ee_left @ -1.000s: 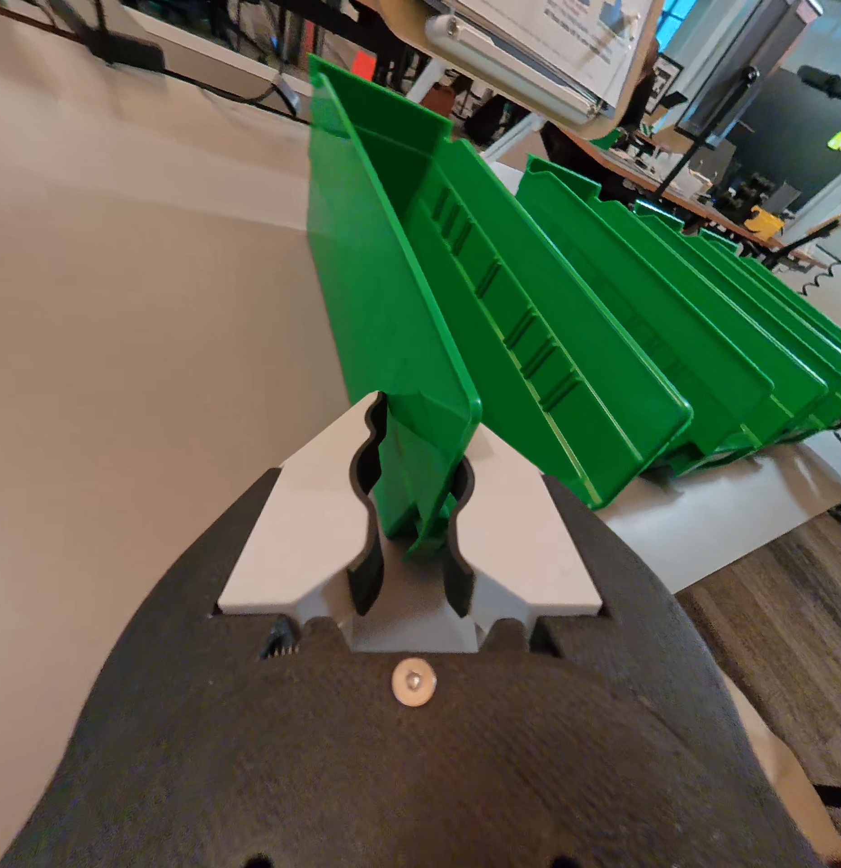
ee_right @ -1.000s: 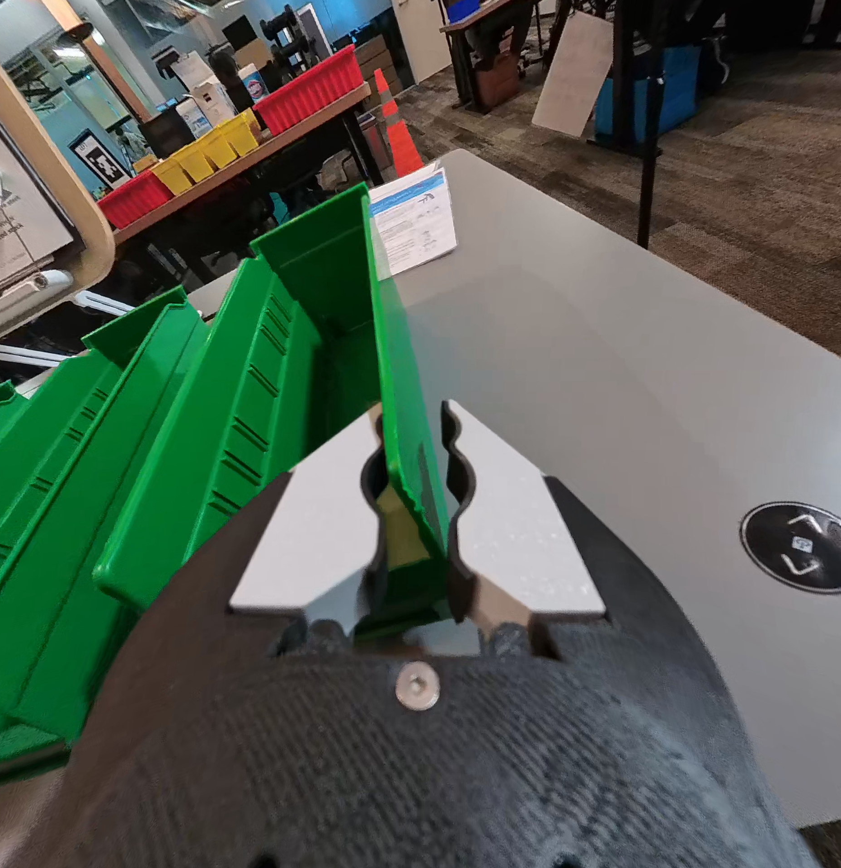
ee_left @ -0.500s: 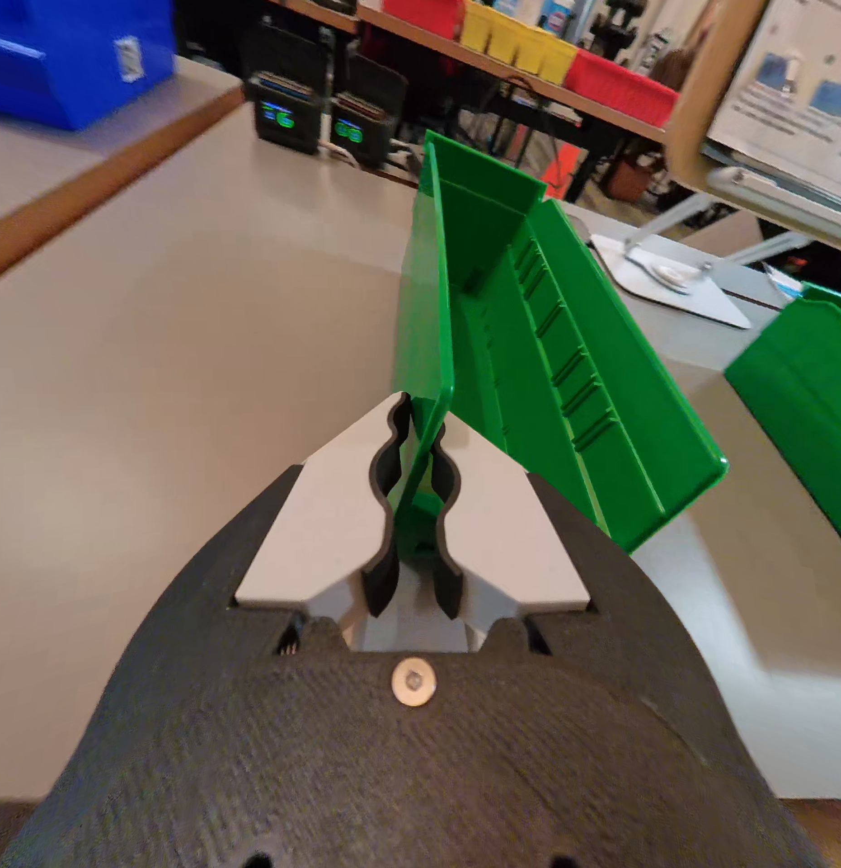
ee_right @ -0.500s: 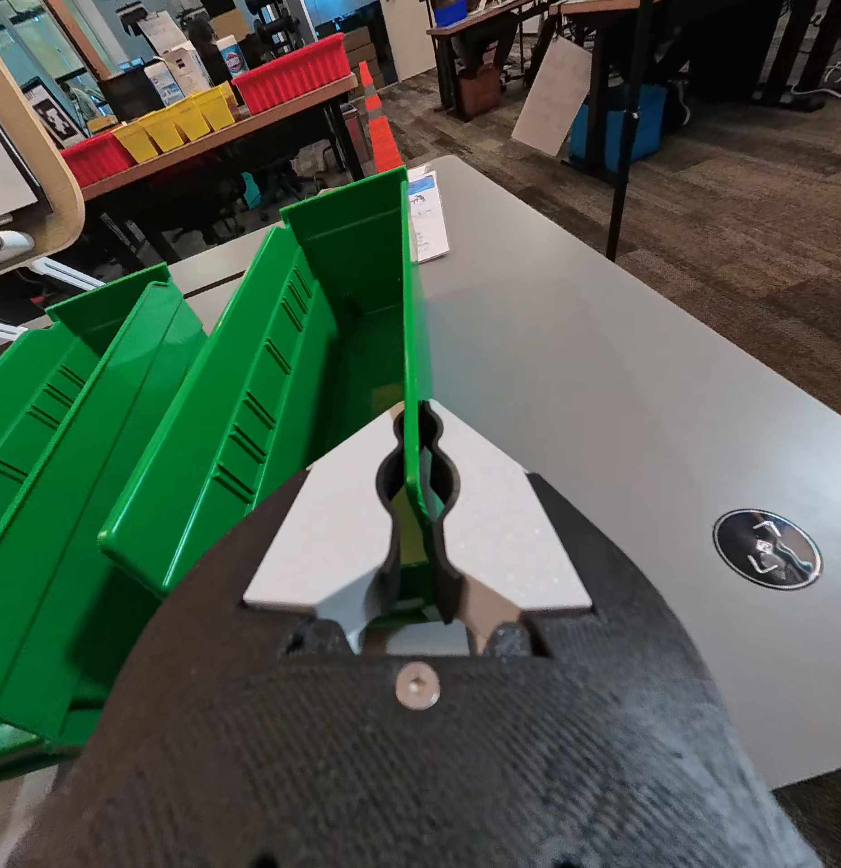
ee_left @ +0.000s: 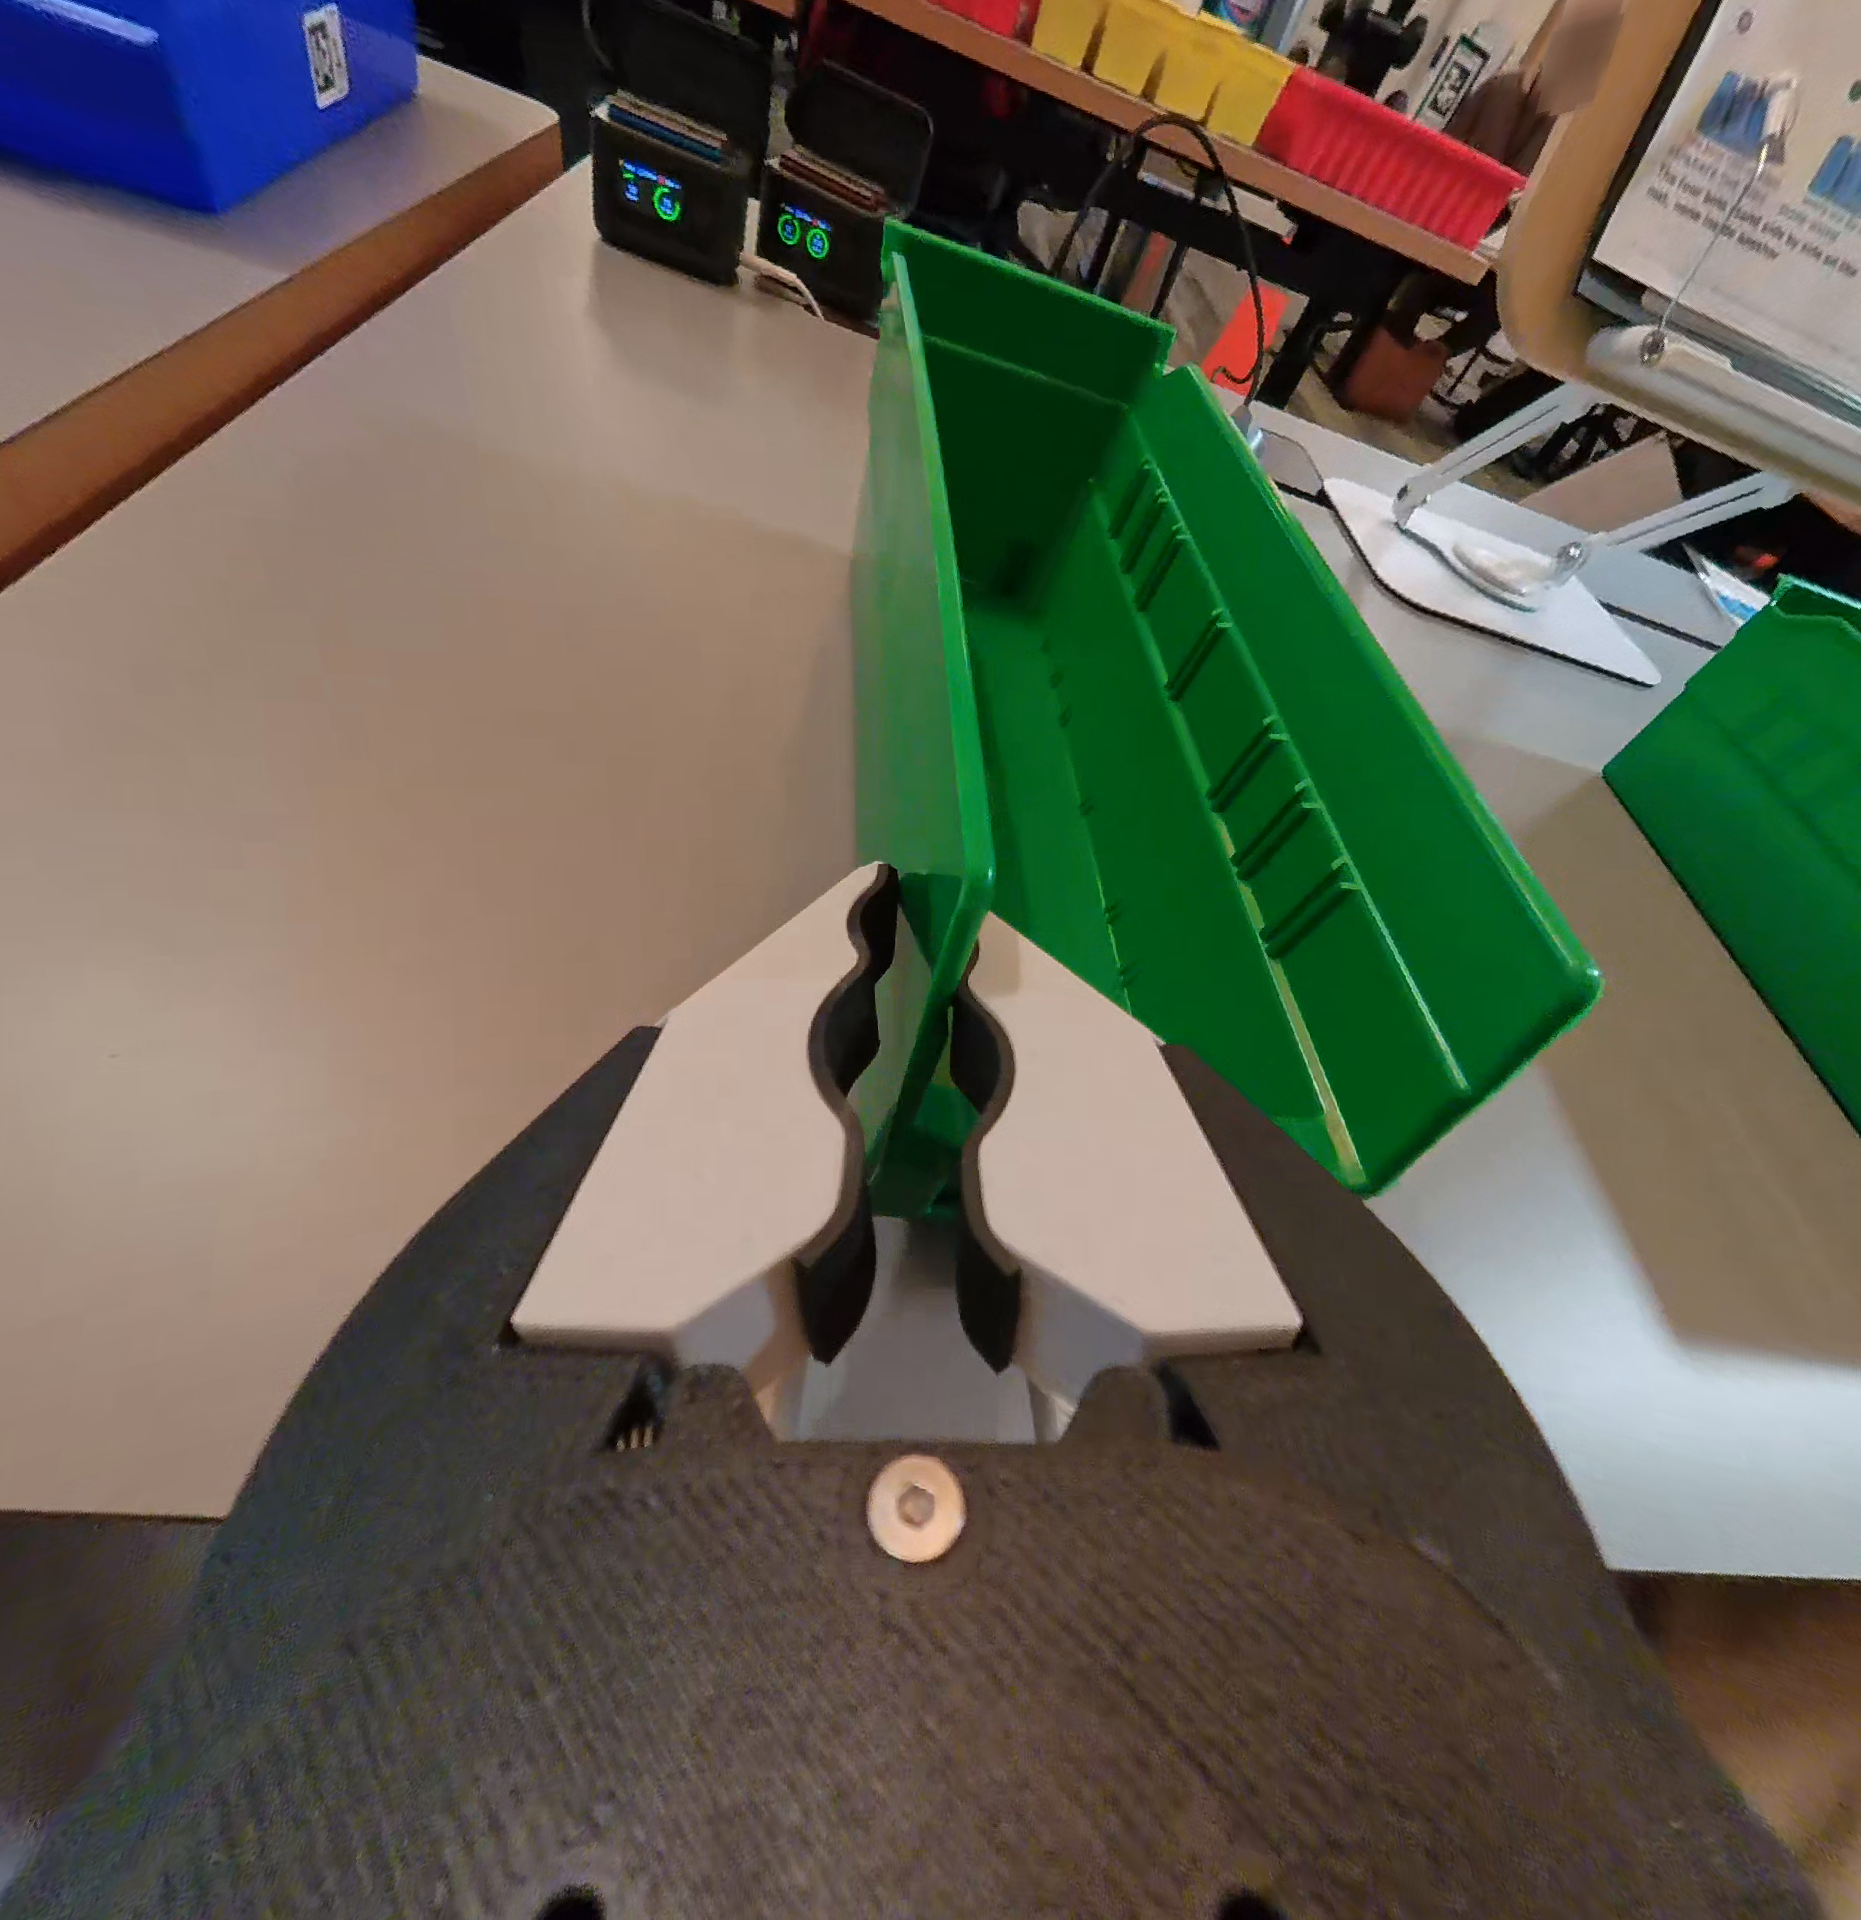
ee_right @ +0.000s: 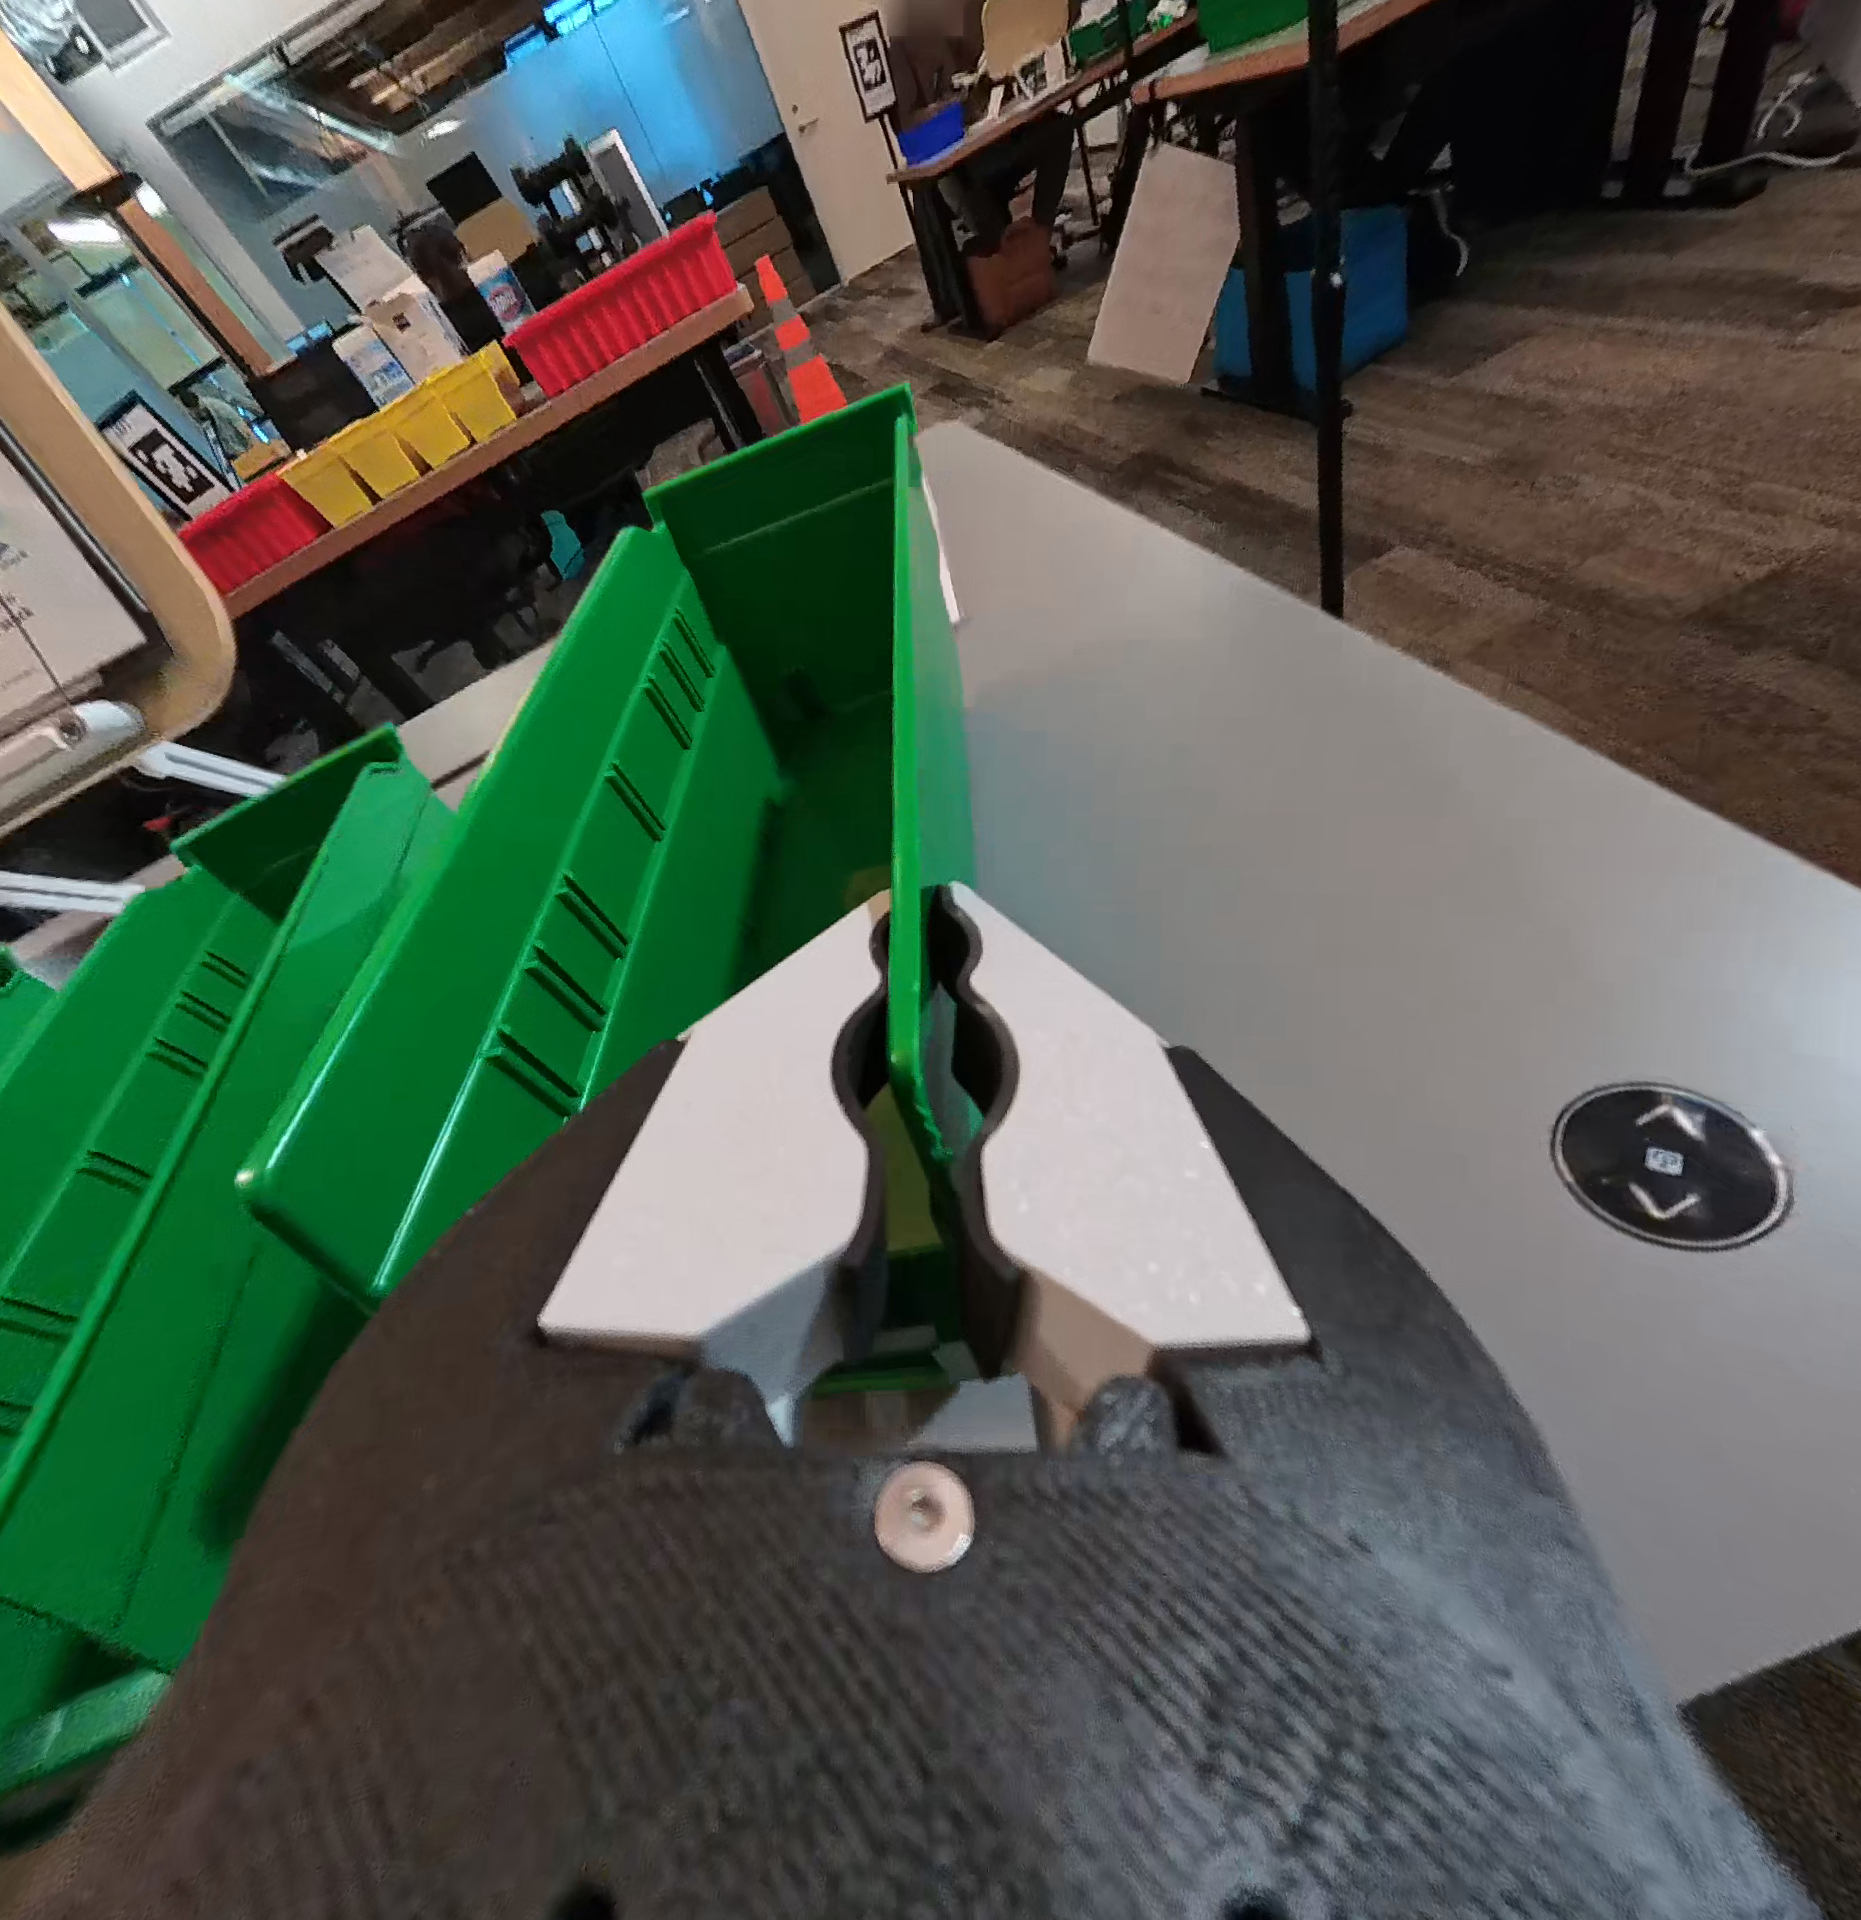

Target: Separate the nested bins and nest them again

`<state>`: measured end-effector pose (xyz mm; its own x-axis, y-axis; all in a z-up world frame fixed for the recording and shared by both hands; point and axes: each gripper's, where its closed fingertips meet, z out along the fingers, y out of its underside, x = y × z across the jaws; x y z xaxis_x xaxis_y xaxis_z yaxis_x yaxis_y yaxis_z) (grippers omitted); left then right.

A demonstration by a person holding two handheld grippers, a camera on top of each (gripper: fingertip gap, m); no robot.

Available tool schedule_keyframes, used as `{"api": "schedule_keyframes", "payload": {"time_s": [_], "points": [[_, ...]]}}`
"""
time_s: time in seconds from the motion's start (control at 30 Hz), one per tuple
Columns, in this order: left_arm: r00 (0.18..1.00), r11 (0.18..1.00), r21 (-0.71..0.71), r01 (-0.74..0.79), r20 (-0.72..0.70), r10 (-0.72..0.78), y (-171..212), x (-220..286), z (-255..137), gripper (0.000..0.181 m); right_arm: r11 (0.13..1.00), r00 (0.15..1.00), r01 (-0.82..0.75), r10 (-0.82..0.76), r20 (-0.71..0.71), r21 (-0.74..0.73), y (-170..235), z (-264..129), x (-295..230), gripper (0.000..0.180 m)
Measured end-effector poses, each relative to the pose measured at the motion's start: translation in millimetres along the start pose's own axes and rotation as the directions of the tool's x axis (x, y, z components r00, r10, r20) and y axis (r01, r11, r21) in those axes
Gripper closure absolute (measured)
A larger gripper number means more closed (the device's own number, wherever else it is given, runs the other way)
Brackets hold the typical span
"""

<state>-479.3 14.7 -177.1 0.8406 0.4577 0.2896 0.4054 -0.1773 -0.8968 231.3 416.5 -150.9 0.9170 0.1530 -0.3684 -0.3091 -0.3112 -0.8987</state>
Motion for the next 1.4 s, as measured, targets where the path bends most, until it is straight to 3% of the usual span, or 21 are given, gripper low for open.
{"api": "schedule_keyframes", "payload": {"time_s": [0.2,0.37,0.5,0.6,0.67,0.77,0.87,1.0,1.07,1.17,1.3,1.4], "points": [[0.994,0.995,0.023,0.102,-0.042,-0.101,-5,-1,-2,0.174,0.988,0.997,-0.068,0.065,0.032,0.142,-37,-21,-8,0.177],[0.991,0.99,0.055,0.133,-0.025,-0.132,-10,-5,-7,0.171,0.976,0.997,0.006,-0.021,0.068,0.217,-68,-41,-42,0.178],[0.988,0.955,0.262,0.137,0.032,-0.15,-47,-5,-40,0.138,0.964,0.977,0.059,-0.109,0.183,0.26,-89,-57,-106,0.178],[0.99,0.854,0.512,0.093,0.044,-0.134,-85,12,-82,0.128,0.959,0.93,0.065,-0.158,0.332,0.276,-93,-78,-177,0.178],[0.999,0.801,0.598,0.017,0.014,-0.031,-98,52,-100,0.128,0.961,0.878,0.052,-0.173,0.447,0.271,-84,-95,-231,0.178],[0.99,0.833,0.551,-0.046,-0.088,0.113,-75,133,-93,0.125,0.979,0.784,0.024,-0.145,0.603,0.204,-48,-120,-311,0.178],[0.935,0.912,0.411,0.018,-0.329,0.129,-27,218,-86,0.12,0.991,0.703,0.062,-0.129,0.699,0.12,8,-142,-375,0.178],[0.852,0.955,0.298,0.011,-0.503,0.147,20,290,-98,0.11,0.947,0.66,0.254,-0.318,0.681,0.196,82,-166,-424,0.178],[0.875,0.949,0.316,0.012,-0.462,0.143,26,291,-98,0.139,0.9,0.653,0.343,-0.433,0.621,0.268,111,-177,-435,0.177],[0.939,0.966,0.258,-0.001,-0.332,0.089,35,266,-78,0.181,0.886,0.676,0.362,-0.464,0.572,0.291,130,-190,-443,0.176],[0.915,0.991,0.125,0.053,-0.403,0.002,46,262,-69,0.18,0.851,0.664,0.383,-0.524,0.533,0.36,127,-195,-449,0.175],[0.859,0.982,0.155,0.108,-0.512,-0.014,38,265,-78,0.15,0.886,0.697,0.334,-0.462,0.548,0.321,117,-184,-439,0.175]]}}
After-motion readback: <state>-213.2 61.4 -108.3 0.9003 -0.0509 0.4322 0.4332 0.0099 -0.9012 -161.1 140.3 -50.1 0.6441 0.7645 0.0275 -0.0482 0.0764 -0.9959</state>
